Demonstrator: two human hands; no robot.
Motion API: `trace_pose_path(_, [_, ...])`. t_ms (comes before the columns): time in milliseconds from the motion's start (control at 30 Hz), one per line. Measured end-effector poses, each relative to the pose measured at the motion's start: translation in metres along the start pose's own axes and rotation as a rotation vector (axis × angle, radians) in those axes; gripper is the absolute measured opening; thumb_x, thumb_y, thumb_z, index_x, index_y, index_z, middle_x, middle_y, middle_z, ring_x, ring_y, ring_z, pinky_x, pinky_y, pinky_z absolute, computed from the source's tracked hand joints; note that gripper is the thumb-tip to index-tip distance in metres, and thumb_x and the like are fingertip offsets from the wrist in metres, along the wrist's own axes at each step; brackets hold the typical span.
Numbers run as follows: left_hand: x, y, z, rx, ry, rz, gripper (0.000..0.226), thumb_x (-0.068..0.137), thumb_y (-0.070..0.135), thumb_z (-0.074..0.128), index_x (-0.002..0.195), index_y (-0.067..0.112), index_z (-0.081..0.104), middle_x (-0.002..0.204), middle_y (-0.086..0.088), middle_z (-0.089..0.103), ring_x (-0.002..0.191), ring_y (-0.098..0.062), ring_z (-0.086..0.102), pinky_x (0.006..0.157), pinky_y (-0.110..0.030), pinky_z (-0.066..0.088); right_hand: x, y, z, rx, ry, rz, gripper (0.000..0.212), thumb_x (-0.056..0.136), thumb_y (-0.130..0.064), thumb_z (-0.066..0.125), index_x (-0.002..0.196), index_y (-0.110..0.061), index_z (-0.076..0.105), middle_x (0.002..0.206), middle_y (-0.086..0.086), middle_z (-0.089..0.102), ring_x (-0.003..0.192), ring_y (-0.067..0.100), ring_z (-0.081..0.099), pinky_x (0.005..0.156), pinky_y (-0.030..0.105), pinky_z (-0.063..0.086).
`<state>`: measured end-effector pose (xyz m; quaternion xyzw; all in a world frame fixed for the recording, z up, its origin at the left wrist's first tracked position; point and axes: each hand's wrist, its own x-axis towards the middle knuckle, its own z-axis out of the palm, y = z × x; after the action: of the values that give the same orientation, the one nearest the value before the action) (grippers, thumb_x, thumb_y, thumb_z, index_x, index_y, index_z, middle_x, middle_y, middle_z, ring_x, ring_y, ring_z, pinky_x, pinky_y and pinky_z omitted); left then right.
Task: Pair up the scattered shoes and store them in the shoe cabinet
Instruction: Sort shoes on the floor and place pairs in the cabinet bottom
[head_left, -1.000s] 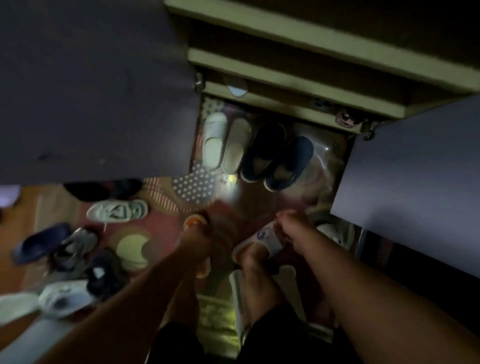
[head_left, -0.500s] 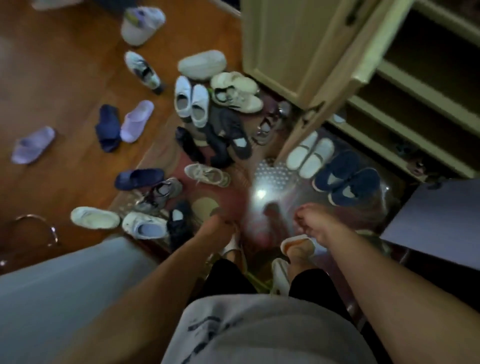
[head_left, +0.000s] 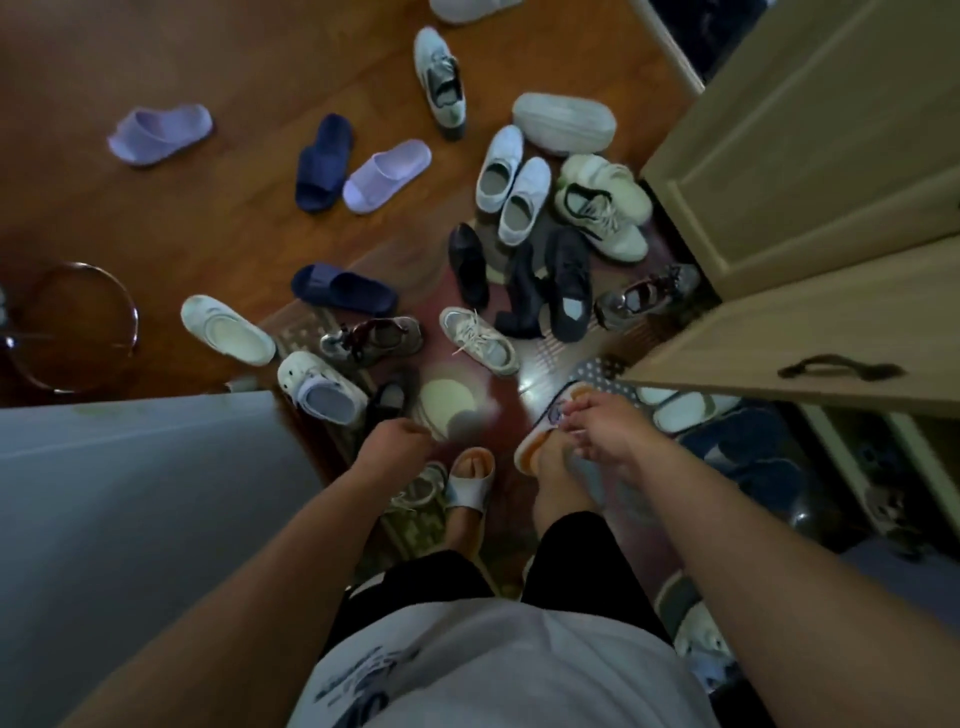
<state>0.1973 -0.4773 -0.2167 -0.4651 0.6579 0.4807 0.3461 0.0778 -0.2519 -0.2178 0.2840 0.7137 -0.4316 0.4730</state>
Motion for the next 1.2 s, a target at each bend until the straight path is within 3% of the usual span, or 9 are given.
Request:
trace_pose_path(167, [0.040,0.018,-0.001,-0.095,0.065,-0.060,0.008,0.067,0.022,0.066,0.060,0.025,0.069,0.073,-0.016,0.069,0.075,-0.033,0.065,0.078,-0.049,0.054,0.061,-0.036,-0.007,-0.118,-0.033,0.111,0.022,0.102,-0.003,0.043,0.118,-0.002,0.058,0.083,0.014,0.059,0.060,0.019,0.054,0.053,0.026,0.041])
trace_pose_path(267, [0.076,0.045,0.000,-0.094,0.060,-0.062,0.010,0.069,0.021,0.062,0.075,0.014,0.059,0.074,-0.015,0.058,0.071,-0.028,0.055,0.068,-0.038,0.043,0.113,-0.062,-0.018,-0.256,-0.109,0.092,0.031,0.095,0.002,0.052,0.125,0.001,0.058,0.095,0.013,0.062,0.070,0.020,0.059,0.060,0.031,0.050])
trace_pose_path(400, [0.131,0.086,0.004,-0.078,0.148,0.001,0.015,0.090,0.012,0.056,0.087,0.024,0.064,0.086,-0.002,0.070,0.070,-0.014,0.062,0.054,-0.021,0.046,0.171,-0.108,-0.022,-0.432,-0.080,0.061,0.030,0.093,0.003,0.055,0.122,0.004,0.061,0.094,0.015,0.065,0.076,0.024,0.064,0.070,0.036,0.057])
trace_pose_path(500, [0.173,0.105,0.004,-0.165,0.169,0.015,0.015,0.090,0.013,0.056,0.088,0.019,0.069,0.092,-0.002,0.070,0.082,-0.020,0.065,0.069,-0.028,0.049,0.210,-0.145,-0.006,-0.509,-0.056,-0.002,0.025,0.099,0.010,0.036,0.116,0.006,0.053,0.077,0.022,0.053,0.045,0.022,0.060,0.039,0.019,0.048])
trace_pose_path(600, [0.193,0.112,-0.002,-0.140,0.127,-0.015,0.025,0.092,0.015,0.052,0.106,0.017,0.071,0.120,-0.006,0.067,0.109,-0.028,0.063,0.087,-0.027,0.048,0.229,-0.166,0.017,-0.527,-0.048,0.024,0.023,0.096,0.011,0.046,0.115,0.005,0.058,0.079,0.019,0.058,0.059,0.025,0.058,0.051,0.026,0.051])
trace_pose_path(667, [0.204,0.104,-0.013,-0.163,0.110,-0.052,0.025,0.092,0.014,0.051,0.107,0.014,0.071,0.122,-0.012,0.068,0.110,-0.031,0.063,0.095,-0.035,0.052,0.236,-0.182,0.044,-0.564,-0.032,0.021,0.021,0.095,0.008,0.051,0.112,0.003,0.062,0.082,0.016,0.061,0.063,0.024,0.057,0.059,0.032,0.051])
trace_pose_path(767, [0.221,0.087,-0.040,-0.136,0.045,-0.075,0.017,0.093,0.017,0.050,0.092,0.016,0.068,0.116,-0.012,0.068,0.102,-0.032,0.063,0.090,-0.039,0.054,0.243,-0.204,0.089,-0.522,-0.009,0.073,0.017,0.098,0.008,0.046,0.108,0.004,0.059,0.080,0.020,0.060,0.054,0.024,0.052,0.046,0.028,0.041])
trace_pose_path(1000, [0.238,0.022,-0.125,-0.271,0.160,-0.145,0.029,0.096,0.019,0.048,0.117,0.017,0.068,0.125,-0.006,0.065,0.113,-0.026,0.060,0.097,-0.037,0.050,0.242,-0.222,0.201,-0.793,-0.100,-0.037,0.015,0.093,0.011,0.052,0.100,0.005,0.063,0.086,0.021,0.066,0.069,0.030,0.062,0.051,0.026,0.051])
trace_pose_path(1200, [0.235,-0.031,-0.164,-0.296,0.230,-0.256,0.024,0.099,0.015,0.046,0.108,0.009,0.068,0.113,-0.017,0.067,0.101,-0.035,0.061,0.075,-0.033,0.045,0.228,-0.222,0.264,-0.926,-0.195,-0.151,0.014,0.093,0.002,0.057,0.088,-0.008,0.065,0.088,0.015,0.069,0.070,0.023,0.066,0.047,0.023,0.050])
